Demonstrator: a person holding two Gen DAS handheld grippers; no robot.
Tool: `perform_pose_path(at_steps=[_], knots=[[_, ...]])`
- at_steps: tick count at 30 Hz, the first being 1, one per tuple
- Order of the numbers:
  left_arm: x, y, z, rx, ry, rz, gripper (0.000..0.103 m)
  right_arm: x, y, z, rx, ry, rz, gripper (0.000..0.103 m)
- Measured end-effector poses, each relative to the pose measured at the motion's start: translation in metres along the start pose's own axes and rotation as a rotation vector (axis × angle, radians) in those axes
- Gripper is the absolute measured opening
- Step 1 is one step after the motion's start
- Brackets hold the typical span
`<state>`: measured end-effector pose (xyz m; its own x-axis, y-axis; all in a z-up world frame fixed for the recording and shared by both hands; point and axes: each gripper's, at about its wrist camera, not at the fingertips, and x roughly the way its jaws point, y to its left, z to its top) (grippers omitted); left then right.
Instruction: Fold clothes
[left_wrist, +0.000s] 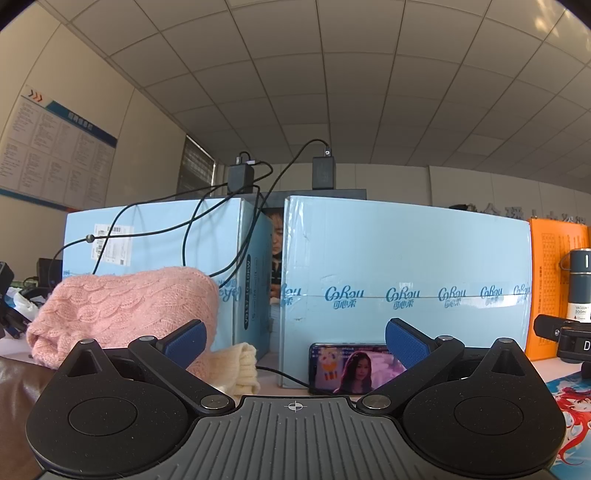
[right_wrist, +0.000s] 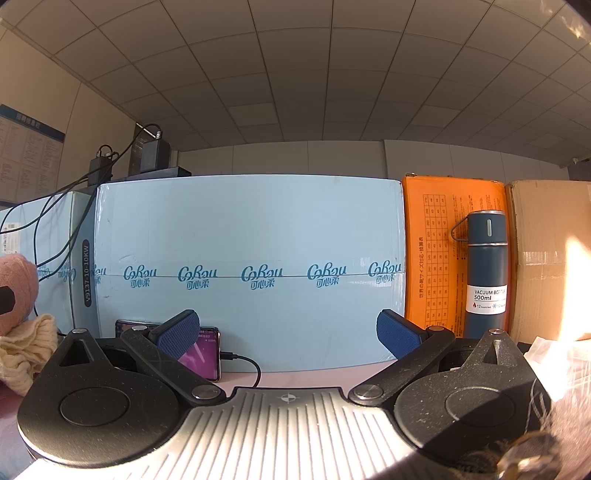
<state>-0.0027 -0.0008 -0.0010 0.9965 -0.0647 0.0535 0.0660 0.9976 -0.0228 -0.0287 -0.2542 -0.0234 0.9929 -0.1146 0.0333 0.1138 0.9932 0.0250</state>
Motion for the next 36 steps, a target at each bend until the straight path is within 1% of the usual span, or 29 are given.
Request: perform_pose_path(at_steps=[36], knots=[[-0.0011,-0.0005,0.0015,0.008,-0.017,-0.003,0.103,-0.0028,0.0009,-0.0007,-0.007,-0.017,0.006,0.103]])
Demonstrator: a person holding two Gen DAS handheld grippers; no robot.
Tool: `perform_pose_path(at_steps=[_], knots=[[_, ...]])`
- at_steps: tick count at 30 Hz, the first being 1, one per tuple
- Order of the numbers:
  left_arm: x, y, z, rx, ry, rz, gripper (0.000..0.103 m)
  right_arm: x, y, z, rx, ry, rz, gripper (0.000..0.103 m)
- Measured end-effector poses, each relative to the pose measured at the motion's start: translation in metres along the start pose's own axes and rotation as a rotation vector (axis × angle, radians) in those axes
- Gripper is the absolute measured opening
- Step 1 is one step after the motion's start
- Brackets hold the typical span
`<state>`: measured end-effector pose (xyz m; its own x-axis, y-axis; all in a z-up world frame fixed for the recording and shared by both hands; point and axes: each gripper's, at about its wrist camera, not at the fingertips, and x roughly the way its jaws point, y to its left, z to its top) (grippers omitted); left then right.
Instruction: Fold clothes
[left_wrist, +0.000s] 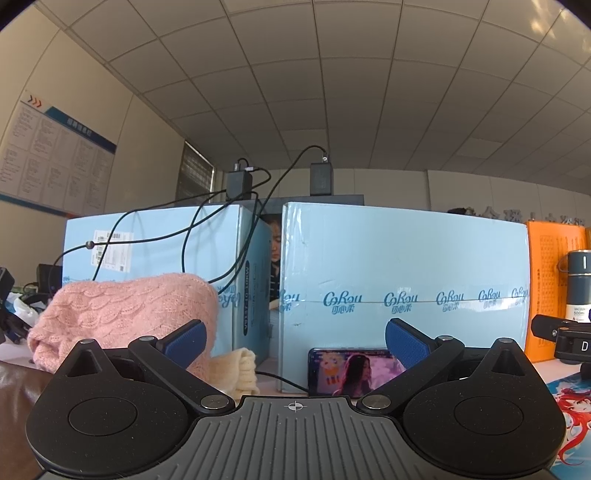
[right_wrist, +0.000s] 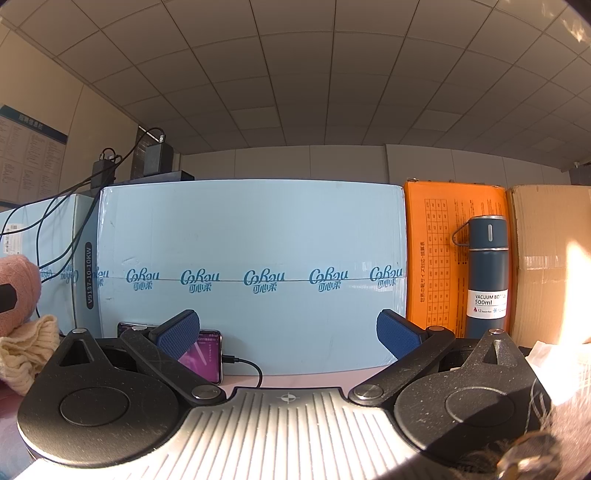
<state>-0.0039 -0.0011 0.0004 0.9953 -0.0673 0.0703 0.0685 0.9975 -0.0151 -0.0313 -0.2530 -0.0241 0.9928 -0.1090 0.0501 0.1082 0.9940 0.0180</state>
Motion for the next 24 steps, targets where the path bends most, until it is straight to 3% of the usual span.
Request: perform_pose_path(at_steps=[12,24], knots=[[0.000,0.000,0.000,-0.009,0.004,-0.028,0.103,-0.005,0.003,0.001,-0.015,-0.026,0.020,0.103],[-0.002,0.002,0.000,-0.045,-0.001,-0.066,0.103,-0.024,0.015,0.007,-0.098,-0.127,-0.023,0.103]])
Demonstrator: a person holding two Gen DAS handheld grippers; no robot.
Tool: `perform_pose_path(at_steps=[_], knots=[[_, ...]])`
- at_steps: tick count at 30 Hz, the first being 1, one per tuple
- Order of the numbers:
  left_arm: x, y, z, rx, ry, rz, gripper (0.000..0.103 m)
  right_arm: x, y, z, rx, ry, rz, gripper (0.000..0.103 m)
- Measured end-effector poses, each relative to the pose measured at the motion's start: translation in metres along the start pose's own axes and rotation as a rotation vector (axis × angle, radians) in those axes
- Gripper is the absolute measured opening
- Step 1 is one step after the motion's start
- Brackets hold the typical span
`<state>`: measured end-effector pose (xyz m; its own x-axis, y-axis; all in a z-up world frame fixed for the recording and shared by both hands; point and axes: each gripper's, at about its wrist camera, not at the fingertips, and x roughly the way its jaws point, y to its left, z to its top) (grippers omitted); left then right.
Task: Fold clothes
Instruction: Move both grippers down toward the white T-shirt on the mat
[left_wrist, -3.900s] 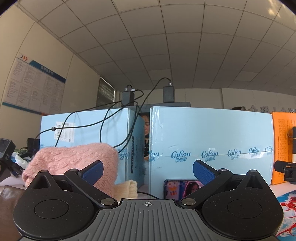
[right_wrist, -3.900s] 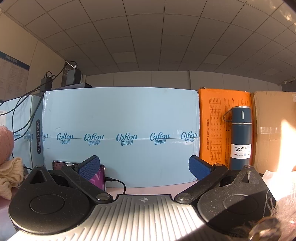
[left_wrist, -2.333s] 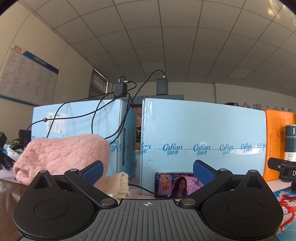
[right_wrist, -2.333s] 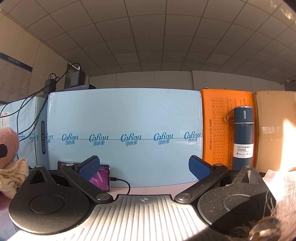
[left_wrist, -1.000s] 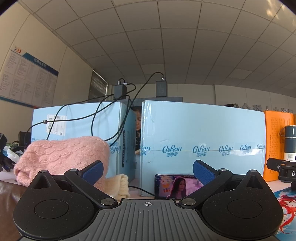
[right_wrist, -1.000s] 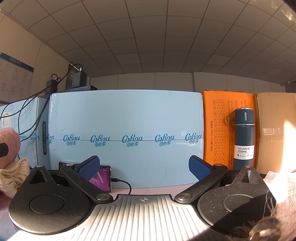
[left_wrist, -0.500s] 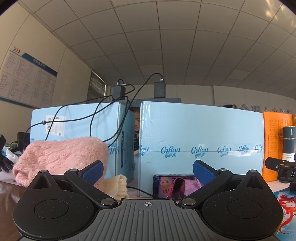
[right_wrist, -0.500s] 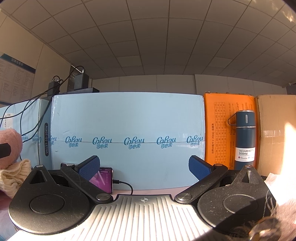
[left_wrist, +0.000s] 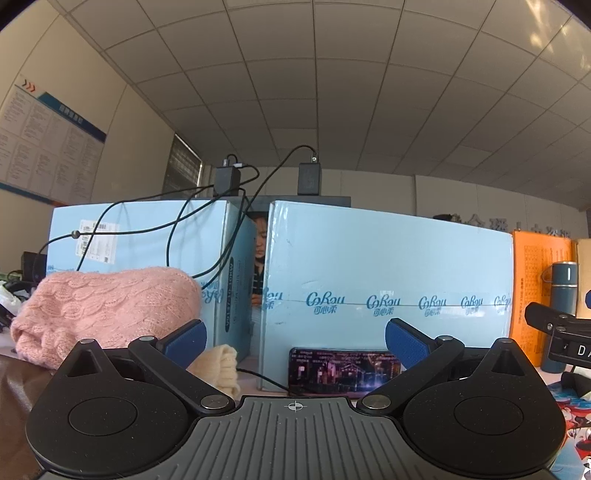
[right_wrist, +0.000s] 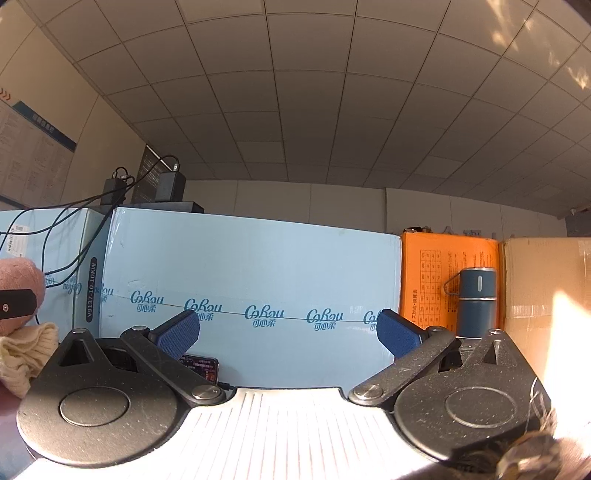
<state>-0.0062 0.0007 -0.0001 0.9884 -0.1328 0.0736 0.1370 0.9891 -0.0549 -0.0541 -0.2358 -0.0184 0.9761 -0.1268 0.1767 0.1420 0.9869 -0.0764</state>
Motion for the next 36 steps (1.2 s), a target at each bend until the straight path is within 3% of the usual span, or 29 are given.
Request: perform_pose_path(at_steps=[11,17,23,27,36], knots=[[-0.008,0.001,0.002,-0.029,-0.043,-0.083,0.103,-0.059,-0.022,0.029,0.072,0.028,-0.081,0.103],[-0.014,-0.002,0.002,-0.055,-0.051,-0.224,0.103,-0.104,-0.033,0.039,0.074,0.008,-0.122,0.103],[-0.015,-0.009,0.004,-0.035,-0.053,-0.212,0.103,-0.140,-0.057,0.037,0.103,0.016,-0.206,0.103],[-0.014,-0.030,0.015,-0.025,-0.002,-0.292,0.103,-0.154,-0.077,0.032,0.095,0.053,-0.257,0.103],[0.011,-0.092,0.052,-0.157,0.048,-0.618,0.103,-0.158,-0.116,0.018,0.142,0.161,-0.350,0.103]])
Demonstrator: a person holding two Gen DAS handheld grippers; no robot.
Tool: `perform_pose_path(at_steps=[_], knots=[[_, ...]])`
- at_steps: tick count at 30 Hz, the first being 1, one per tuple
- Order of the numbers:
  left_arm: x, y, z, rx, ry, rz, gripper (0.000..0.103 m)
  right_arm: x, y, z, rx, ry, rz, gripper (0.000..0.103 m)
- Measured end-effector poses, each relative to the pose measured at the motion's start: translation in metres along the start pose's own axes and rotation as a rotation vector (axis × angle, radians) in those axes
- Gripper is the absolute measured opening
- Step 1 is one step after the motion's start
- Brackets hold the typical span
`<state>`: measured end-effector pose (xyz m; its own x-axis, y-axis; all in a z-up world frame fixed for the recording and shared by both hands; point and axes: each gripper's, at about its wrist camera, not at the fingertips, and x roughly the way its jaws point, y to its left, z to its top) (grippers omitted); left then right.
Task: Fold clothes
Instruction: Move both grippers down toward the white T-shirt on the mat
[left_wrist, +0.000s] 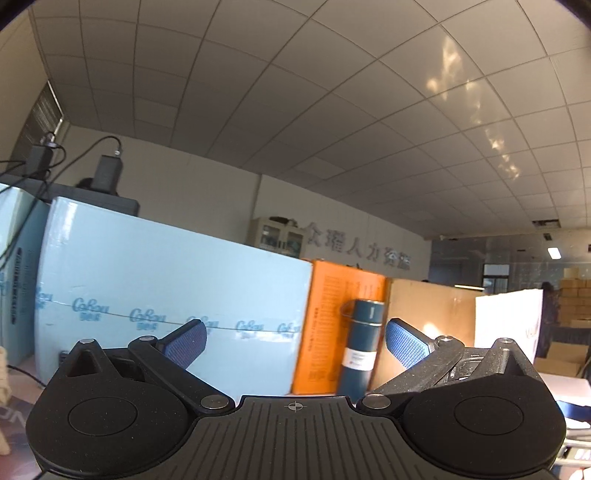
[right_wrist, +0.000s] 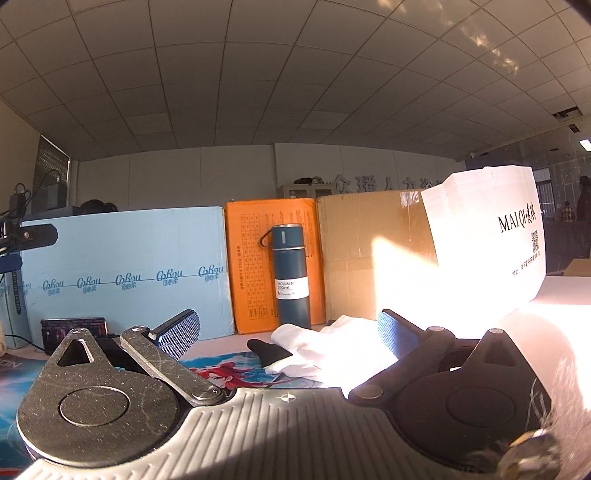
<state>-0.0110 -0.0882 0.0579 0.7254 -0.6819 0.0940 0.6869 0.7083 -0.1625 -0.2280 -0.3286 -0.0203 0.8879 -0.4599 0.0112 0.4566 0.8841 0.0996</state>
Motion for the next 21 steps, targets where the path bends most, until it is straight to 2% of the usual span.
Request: perform_pose_path(at_steps=[7,10,13,17,20,21], knots=[[0.065,-0.025,0.008,-0.166,0.064,-0.170,0.103,0.012,-0.023,0.008,0.046,0.027,-0.065,0.103],[0.107,-0.031,0.004,-0.294,0.166,-0.249,0.103,0.023,-0.033,0.018,0.044,0.023,-0.082,0.103],[0.149,-0.034,-0.009,-0.423,0.284,-0.295,0.103,0.039,-0.042,0.030,0.041,0.026,-0.101,0.103],[0.209,-0.025,-0.050,-0.616,0.482,-0.400,0.103,0.067,-0.054,0.042,0.067,0.076,-0.108,0.103],[0.238,-0.019,-0.091,-0.722,0.615,-0.333,0.103,0.094,-0.059,0.044,0.067,0.150,-0.117,0.103],[0.243,-0.015,-0.103,-0.766,0.637,-0.311,0.103,0.104,-0.058,0.042,0.061,0.180,-0.113,0.103]])
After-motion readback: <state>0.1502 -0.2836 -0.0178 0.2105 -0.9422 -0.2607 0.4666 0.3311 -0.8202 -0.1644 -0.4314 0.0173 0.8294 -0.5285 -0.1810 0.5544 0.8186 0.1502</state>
